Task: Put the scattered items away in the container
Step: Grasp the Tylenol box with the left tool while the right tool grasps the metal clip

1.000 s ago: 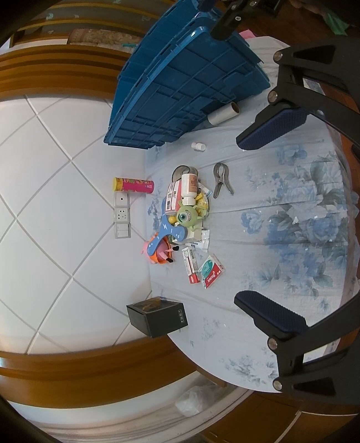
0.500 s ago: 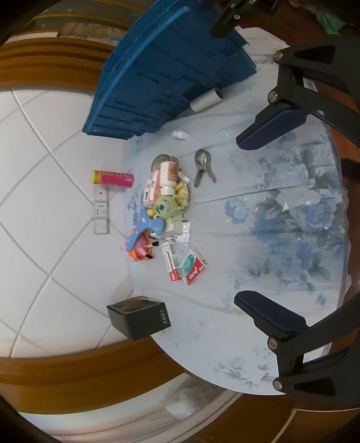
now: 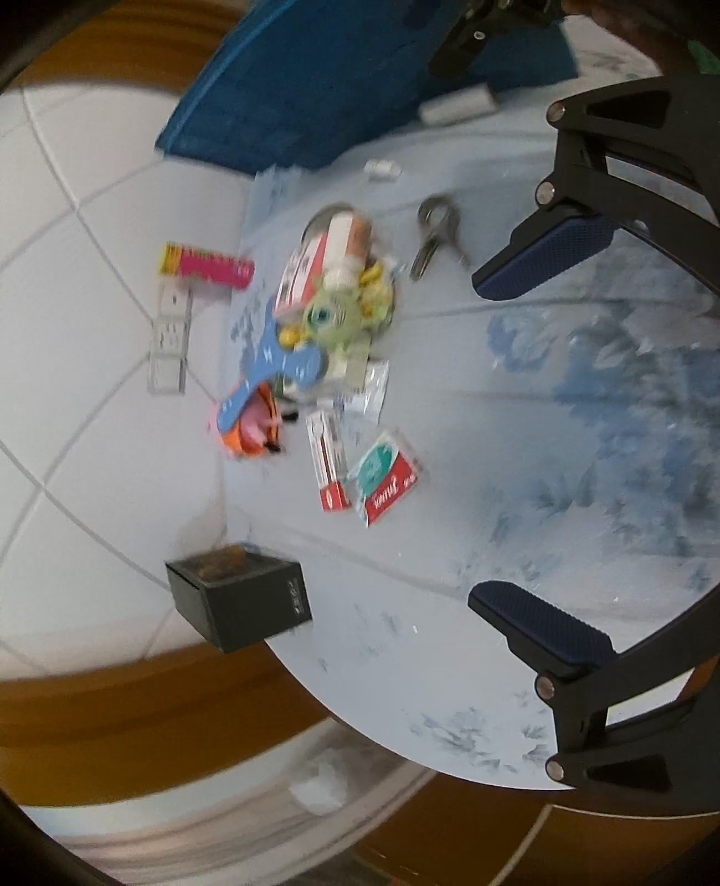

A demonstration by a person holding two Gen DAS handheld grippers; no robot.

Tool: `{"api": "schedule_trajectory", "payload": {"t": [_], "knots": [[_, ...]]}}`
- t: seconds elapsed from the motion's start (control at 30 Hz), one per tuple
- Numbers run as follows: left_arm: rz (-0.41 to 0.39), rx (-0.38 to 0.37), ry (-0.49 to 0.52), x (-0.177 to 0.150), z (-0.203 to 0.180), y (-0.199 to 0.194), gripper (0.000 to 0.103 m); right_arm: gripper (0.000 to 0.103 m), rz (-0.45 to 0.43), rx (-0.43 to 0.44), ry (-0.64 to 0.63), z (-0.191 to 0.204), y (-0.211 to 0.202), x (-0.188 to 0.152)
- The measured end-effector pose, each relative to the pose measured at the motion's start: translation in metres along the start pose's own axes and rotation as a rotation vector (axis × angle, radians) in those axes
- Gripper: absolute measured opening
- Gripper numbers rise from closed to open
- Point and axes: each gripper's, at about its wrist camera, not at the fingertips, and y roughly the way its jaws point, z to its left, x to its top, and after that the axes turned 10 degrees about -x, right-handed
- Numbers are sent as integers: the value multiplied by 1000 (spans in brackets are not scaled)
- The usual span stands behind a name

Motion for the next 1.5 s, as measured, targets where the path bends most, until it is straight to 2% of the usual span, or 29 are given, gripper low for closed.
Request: {"api": "schedule_trajectory", "payload": {"t": [0.3,0.53,0.7,0.97,1.07,1.3,1.4,1.5], "knots": [[92,76,-79,7,53,56,103,103,95,49,-81,37,78,26],[151,39,-78,31,81,108,103,103,156,29,-68,63,116,35],[192,-2,-95,51,92,161,103,103,174,-40,-18,74,141,42],[251,19,-157,57,84,246,103,103,140,-104,76,45,183,42],[267,43,-172,58,82,271,103,103,154,-105,95,30,198,40],[314,48,-188,57,83,306,103,103,200,-110,64,20,236,43],[295,19,-181,57,86,305,103,103,233,-119,68,16,244,36],[287,-7,-140,54,85,298,95,103,282,-124,87,12,244,19]]}}
